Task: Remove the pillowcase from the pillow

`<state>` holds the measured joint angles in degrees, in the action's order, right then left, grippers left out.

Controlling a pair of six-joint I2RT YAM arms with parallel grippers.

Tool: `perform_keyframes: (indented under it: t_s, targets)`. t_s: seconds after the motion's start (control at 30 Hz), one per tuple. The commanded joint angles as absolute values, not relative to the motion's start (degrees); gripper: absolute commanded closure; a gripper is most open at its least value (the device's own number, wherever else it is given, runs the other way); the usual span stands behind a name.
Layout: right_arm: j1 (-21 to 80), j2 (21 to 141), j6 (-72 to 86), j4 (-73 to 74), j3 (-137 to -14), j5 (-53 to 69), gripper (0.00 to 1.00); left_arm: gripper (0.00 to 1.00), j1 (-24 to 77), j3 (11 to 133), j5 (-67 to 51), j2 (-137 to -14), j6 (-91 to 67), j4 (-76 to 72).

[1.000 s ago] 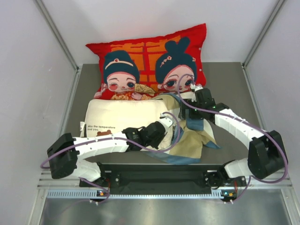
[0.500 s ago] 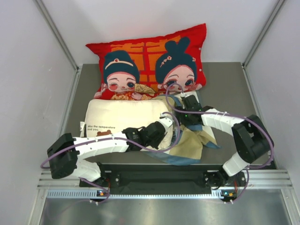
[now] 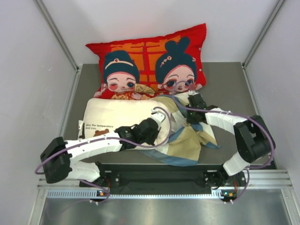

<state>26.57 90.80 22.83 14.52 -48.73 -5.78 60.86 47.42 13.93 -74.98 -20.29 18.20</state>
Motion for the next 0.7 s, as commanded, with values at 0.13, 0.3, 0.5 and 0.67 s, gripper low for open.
perform_keyframes:
  t_s: [0.13, 0.3, 0.5, 0.67]
  targets:
    - [11.88, 82.62, 18.90, 16.79, -48.16, -5.63, 1.00, 1.00, 51.07, 44.38, 19.16, -63.99, -20.83, 25.04]
    - [4.23, 81.04, 17.76, 18.02, -47.55, -3.96, 1.00, 1.00, 47.91, 46.31, 21.88, -58.46, -20.65, 30.23]
    - [-6.23, 77.08, 15.82, 20.47, -48.25, -3.69, 1.00, 1.00, 43.87, 49.21, 26.27, -52.48, -20.30, 34.88]
    - [-12.91, 73.48, 15.03, 22.50, -50.27, -3.60, 1.00, 1.00, 42.19, 51.41, 28.91, -49.66, -18.90, 36.47]
